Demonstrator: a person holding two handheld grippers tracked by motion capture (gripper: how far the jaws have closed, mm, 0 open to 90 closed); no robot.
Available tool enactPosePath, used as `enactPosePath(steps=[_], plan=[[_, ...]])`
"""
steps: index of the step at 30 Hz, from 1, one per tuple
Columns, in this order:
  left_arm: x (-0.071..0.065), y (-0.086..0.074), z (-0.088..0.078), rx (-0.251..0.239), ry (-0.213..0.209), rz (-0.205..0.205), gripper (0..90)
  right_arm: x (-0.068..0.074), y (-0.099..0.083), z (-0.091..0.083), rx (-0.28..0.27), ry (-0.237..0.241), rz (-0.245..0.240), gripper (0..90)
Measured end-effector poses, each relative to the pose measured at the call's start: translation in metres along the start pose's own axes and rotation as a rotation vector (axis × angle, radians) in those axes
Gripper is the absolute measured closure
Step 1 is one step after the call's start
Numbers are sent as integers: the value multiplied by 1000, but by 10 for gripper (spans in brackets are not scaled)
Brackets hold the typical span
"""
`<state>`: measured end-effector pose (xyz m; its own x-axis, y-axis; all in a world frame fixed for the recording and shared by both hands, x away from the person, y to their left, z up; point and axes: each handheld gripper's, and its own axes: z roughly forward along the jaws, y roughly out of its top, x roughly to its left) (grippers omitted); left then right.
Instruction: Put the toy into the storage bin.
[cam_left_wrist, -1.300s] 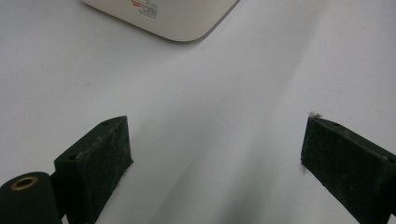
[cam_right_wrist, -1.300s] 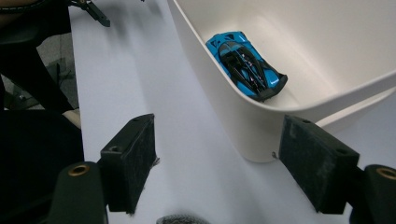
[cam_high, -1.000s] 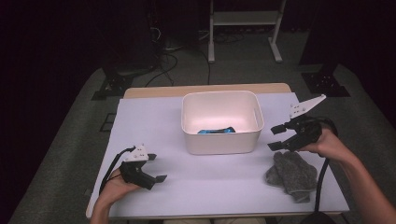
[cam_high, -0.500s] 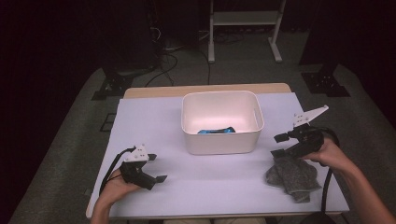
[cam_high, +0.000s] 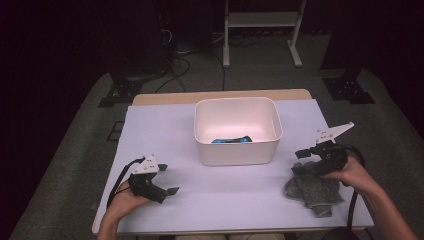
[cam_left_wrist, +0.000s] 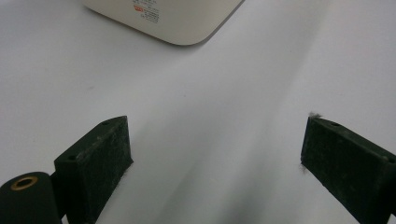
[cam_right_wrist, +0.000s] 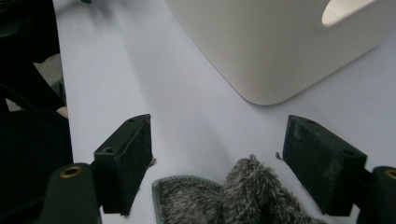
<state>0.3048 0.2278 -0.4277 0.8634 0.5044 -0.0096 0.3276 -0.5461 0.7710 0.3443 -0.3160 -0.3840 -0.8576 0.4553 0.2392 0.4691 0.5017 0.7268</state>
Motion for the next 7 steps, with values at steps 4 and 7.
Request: enactPosePath(steps=[4, 7], plan=[[-1, 0, 0, -13, -11, 3, 80, -1, -8, 0, 1, -3, 19, 223], [0, 0, 0, -14, -9, -1, 80, -2, -12, 2, 3, -7, 19, 218]])
